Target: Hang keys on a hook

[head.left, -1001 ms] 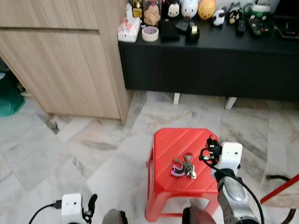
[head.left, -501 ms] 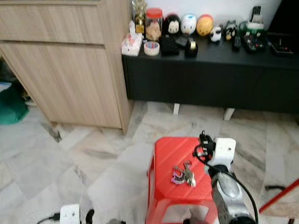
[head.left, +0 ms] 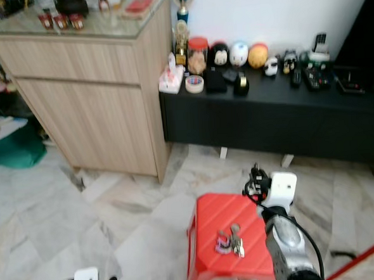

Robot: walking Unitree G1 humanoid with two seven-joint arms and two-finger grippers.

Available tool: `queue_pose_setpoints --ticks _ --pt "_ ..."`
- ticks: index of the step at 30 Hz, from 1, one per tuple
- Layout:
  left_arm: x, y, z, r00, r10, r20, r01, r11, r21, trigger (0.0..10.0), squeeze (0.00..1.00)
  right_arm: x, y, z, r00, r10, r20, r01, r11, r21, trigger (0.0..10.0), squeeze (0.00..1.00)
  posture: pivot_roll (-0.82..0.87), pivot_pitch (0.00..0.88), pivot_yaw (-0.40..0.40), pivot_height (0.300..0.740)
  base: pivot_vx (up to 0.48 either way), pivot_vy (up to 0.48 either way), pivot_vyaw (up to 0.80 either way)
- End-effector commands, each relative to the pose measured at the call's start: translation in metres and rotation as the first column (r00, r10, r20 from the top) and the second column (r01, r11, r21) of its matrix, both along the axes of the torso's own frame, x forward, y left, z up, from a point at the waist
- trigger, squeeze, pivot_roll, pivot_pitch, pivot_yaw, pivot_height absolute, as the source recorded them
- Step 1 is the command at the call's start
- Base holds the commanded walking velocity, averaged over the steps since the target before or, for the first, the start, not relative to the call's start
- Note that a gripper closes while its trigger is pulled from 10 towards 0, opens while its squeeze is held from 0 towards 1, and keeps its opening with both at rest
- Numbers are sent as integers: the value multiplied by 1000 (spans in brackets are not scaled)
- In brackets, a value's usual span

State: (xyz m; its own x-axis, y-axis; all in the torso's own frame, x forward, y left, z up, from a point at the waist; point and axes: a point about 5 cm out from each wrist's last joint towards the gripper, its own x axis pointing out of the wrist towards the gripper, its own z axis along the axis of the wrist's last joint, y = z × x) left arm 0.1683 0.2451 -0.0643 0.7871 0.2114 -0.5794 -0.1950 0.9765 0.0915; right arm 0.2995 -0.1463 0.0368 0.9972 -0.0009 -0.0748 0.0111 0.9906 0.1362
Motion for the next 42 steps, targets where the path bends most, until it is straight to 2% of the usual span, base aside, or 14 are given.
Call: queue_pose_setpoints --ticks 1,8,13,19,30,42 --pt "-11 -4 -8 998 7 -63 -8 1000 -19 10000 0 0 -2 1 1000 -13 -4 13 1000 8 10000 0 79 0 -60 740 0 0 0" --pt "-25 -7 -16 992 38 -123 -40 999 -16 10000 0 -7 -8 -12 995 -70 -73 76 995 70 10000 0 73 0 -56 740 0 0 0" --pt "-32 -9 -19 990 64 -125 -68 997 -34 10000 0 -9 -7 -12 997 -45 -68 48 998 45 10000 0 70 0 -55 740 0 0 0" --pt "-31 -9 -19 990 55 -127 -58 998 -23 10000 0 -9 -7 -14 995 -49 -84 54 997 49 10000 0 69 0 -52 740 0 0 0" --pt "-20 -13 -15 994 46 -99 -49 998 -34 10000 0 -6 -4 -13 995 -39 -93 46 996 76 10000 0 67 0 -50 740 -271 0 0" --pt "-22 -11 -17 991 53 -122 -58 998 -34 10000 0 -3 -1 -10 995 -40 -93 48 996 80 10000 0 72 34 -44 740 -345 0 0"
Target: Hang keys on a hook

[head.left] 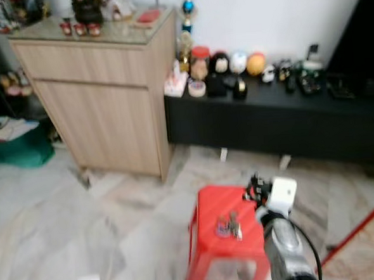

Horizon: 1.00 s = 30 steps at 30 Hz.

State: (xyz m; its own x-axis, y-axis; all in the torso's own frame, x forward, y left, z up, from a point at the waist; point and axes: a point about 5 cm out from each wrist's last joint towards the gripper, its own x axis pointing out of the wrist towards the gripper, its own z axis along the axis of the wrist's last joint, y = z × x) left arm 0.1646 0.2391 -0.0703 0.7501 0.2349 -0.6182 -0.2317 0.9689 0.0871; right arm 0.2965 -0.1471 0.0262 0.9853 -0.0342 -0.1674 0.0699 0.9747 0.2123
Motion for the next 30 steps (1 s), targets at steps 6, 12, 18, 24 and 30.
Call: queue_pose_setpoints --ticks 6,12,18,24,30 --pt "-20 -5 -11 997 11 -81 -13 1000 -28 10000 0 1 -1 2 1000 -6 2 6 1000 3 10000 0 73 36 -45 740 -333 0 0" --pt "-22 -5 -12 996 12 -89 -15 999 -30 10000 0 2 -3 2 1000 -11 -1 11 1000 0 10000 0 71 47 -48 740 -335 0 0" --pt "-23 -5 -13 994 -2 -106 1 1000 -14 10000 0 2 -3 2 1000 -8 -5 8 1000 -8 10000 0 75 50 -52 740 -145 0 0" --pt "-21 -7 -13 995 -19 -97 17 1000 -25 10000 0 2 -2 2 1000 -8 -5 8 1000 -6 10000 0 74 51 -54 740 0 0 0" --pt "-20 -7 -12 995 -32 -93 31 999 -10 10000 0 2 -3 2 1000 -11 -7 11 1000 -9 10000 0 75 49 -57 740 0 -234 0"
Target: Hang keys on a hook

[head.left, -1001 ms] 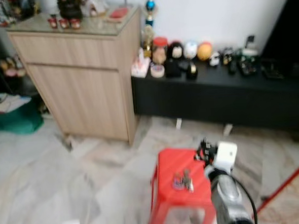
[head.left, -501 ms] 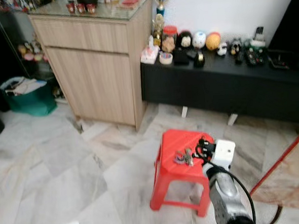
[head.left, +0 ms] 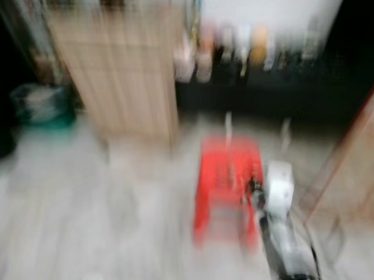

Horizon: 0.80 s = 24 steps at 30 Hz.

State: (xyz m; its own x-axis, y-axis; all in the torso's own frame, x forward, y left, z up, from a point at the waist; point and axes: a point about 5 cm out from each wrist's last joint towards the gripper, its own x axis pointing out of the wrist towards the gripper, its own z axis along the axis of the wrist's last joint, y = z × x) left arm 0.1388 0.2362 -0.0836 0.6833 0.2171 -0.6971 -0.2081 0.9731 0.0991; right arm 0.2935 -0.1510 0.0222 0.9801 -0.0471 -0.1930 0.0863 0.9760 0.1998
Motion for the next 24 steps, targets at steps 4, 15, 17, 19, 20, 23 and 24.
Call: queue_pose_setpoints --ticks 4,15,17,19,20,23,24 --pt "6 -4 2 1000 -21 14 21 1000 5 10000 0 6 1 7 1000 -4 22 4 1000 6 10000 0 75 49 -57 740 0 -294 0" --pt "7 -6 2 999 -23 22 23 1000 6 10000 0 6 0 7 1000 -10 22 10 1000 5 10000 0 74 48 -58 740 0 -299 0" --pt "7 -6 2 999 -24 26 24 1000 6 10000 0 6 0 7 1000 -11 23 11 1000 5 10000 0 74 48 -58 740 0 -304 0" --pt "8 -6 2 999 -24 28 23 1000 6 10000 0 6 0 7 1000 -12 24 12 1000 6 10000 0 74 48 -58 740 0 -304 0" --pt "8 -6 2 999 -24 29 24 1000 6 10000 0 6 0 7 1000 -12 24 12 1000 6 10000 0 75 48 -58 740 0 -304 0" --pt "8 -6 3 999 -29 31 29 1000 7 10000 0 7 0 8 1000 -9 28 9 1000 5 10000 0 71 49 -56 740 0 -307 0" --pt "8 -6 3 999 -27 31 27 1000 8 10000 0 8 0 9 1000 -9 30 9 1000 4 10000 0 71 50 -57 740 0 -307 0"
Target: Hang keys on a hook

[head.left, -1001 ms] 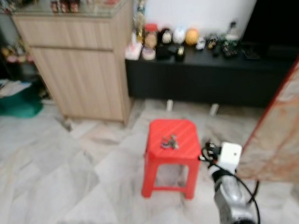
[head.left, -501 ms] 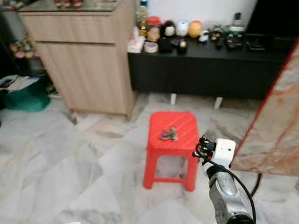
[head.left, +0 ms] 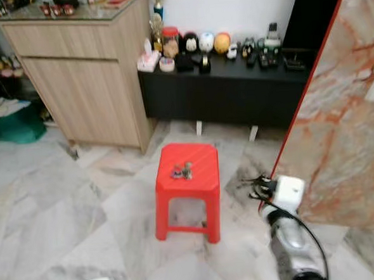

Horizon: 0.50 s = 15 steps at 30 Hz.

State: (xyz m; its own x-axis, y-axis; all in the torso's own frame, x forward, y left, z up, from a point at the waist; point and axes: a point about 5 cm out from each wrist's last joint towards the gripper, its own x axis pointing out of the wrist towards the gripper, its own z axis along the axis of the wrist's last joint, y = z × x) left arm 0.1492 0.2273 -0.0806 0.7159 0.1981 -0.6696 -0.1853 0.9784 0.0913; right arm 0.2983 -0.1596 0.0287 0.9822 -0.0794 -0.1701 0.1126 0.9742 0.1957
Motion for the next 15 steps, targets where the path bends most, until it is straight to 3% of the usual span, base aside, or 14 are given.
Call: queue_pose_setpoints --ticks 1,15 --pt "-2 3 0 1000 0 -8 0 1000 8 10000 0 3 8 3 1000 23 7 -23 1000 10 10000 0 71 50 -57 740 0 -307 0" --pt "0 2 1 1000 -5 2 5 1000 12 10000 0 7 3 6 1000 7 14 -7 1000 4 10000 0 69 46 -58 740 0 -281 0"
